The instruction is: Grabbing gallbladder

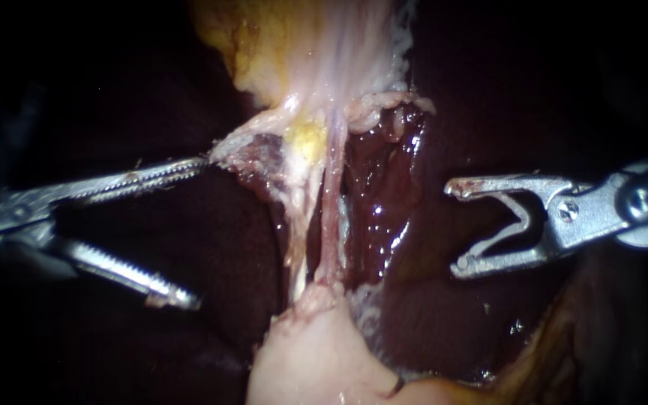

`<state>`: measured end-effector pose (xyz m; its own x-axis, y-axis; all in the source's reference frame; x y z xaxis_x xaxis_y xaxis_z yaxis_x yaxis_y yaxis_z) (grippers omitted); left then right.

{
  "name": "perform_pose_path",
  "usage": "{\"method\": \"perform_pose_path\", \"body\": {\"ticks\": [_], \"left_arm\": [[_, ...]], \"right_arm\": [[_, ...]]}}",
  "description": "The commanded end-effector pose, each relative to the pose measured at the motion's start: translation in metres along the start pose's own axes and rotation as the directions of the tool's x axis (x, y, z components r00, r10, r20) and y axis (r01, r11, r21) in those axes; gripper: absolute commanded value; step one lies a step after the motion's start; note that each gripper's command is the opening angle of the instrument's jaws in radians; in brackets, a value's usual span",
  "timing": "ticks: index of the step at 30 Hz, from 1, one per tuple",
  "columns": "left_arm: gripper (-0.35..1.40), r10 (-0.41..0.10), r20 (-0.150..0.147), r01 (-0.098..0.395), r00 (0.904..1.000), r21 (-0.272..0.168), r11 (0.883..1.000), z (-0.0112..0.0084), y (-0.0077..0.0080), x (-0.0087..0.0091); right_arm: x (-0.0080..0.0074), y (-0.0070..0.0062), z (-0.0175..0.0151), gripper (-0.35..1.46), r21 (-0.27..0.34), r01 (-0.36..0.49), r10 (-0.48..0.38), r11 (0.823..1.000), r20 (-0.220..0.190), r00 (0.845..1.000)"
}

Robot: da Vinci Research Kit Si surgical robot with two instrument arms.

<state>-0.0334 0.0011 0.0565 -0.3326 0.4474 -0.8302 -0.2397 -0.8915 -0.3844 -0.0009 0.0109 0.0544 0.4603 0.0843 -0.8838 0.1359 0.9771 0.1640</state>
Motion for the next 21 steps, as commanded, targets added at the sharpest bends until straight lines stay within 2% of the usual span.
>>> {"method": "perform_pose_path", "body": {"ticks": [1,3,5,7,11,17,21], "left_arm": [[1.03,-0.001,0.000,0.001,1.0000,-0.001,1.000,-0.0001,-0.0001,0.0002],[1.01,-0.011,-0.001,0.011,0.9999,-0.009,1.000,-0.0003,-0.0006,0.0009],[0.99,-0.029,0.002,0.029,0.9996,0.006,1.000,-0.0006,-0.0012,0.0019],[0.96,-0.051,0.005,0.051,0.9987,0.032,0.998,-0.0010,-0.0024,0.0033],[0.84,-0.090,0.006,0.089,0.9959,0.045,0.995,-0.0006,-0.0045,0.0049],[0.61,-0.139,0.003,0.139,0.9902,0.063,0.988,0.0025,-0.0062,0.0038],[0.52,-0.167,0.030,0.164,0.9855,0.076,0.983,0.0043,-0.0065,0.0023]], "right_arm": [[0.0000,0.0000,0.0000,0.50,0.000,0.000,0.000,1.000,0.000,1.000],[0.0000,0.0000,0.0000,0.50,0.000,0.000,0.000,1.000,0.000,1.000],[0.0000,0.0000,0.0000,0.50,0.000,0.000,0.000,1.000,0.000,1.000],[0.0000,0.0000,0.0000,0.50,0.000,0.000,0.000,1.000,0.000,1.000],[0.0001,0.0000,0.0001,0.50,-0.001,0.000,0.000,1.000,0.000,1.000],[0.0002,0.0000,0.0002,0.50,-0.001,0.000,0.000,1.000,0.001,1.000],[0.0001,0.0000,0.0002,0.50,-0.001,0.000,0.000,1.000,0.001,1.000]]}}
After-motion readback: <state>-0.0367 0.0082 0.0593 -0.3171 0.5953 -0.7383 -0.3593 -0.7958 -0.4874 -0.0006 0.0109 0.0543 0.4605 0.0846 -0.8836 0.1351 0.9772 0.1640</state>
